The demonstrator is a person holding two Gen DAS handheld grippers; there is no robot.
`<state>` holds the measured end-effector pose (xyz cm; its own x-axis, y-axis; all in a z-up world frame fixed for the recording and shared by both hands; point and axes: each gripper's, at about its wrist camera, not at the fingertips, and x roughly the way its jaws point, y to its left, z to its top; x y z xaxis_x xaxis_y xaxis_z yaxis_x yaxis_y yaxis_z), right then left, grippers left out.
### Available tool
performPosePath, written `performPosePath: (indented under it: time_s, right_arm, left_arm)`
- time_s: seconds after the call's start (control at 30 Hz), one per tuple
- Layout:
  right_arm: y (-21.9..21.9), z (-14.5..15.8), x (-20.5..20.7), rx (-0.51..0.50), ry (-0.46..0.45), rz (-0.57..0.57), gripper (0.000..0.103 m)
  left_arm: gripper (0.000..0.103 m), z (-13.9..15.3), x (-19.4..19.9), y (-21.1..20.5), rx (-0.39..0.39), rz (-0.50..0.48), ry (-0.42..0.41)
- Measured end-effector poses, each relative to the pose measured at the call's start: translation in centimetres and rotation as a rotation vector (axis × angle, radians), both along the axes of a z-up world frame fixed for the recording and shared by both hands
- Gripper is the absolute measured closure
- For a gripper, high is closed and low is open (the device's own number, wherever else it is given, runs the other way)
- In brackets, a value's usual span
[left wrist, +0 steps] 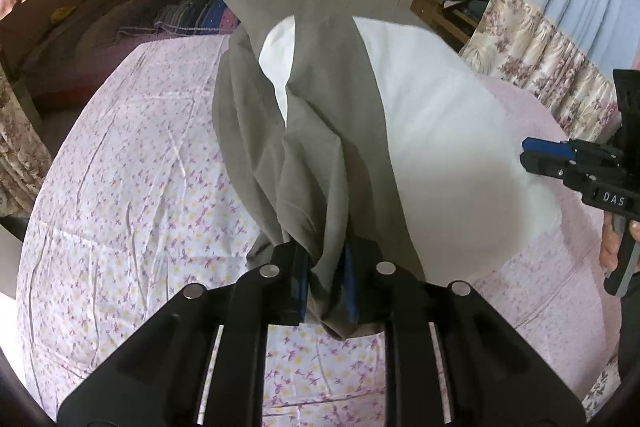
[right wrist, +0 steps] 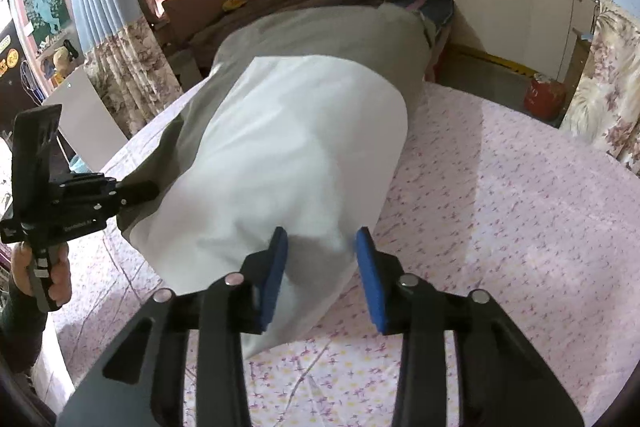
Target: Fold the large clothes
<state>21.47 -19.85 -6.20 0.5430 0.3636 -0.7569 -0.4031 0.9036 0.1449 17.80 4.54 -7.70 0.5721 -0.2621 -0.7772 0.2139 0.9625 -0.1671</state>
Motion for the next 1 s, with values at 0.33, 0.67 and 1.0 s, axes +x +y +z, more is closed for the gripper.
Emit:
performPosePath:
  time_s: [0.33,0.67,1.0]
  right_arm:
    - [1.8,-2.5,-0.3,-0.108,-0.058,0.014,0.067]
    - [0.3,-0.3,-1.0,-0.052,-0.084,-0.014,0.066]
    - [-1.4,3.4,1.0,-0.05,-0.161,-0.043,0.065]
  left_arm:
    - [0.08,-2.5,1.0,-0.1,0.029,0.008,0.025]
    - [0.01,1.2,-0.2,-1.3,0.228,0.107,-0.083]
    - [0.014,6.4,1.8,-1.5,0.183,0.057,-0.157]
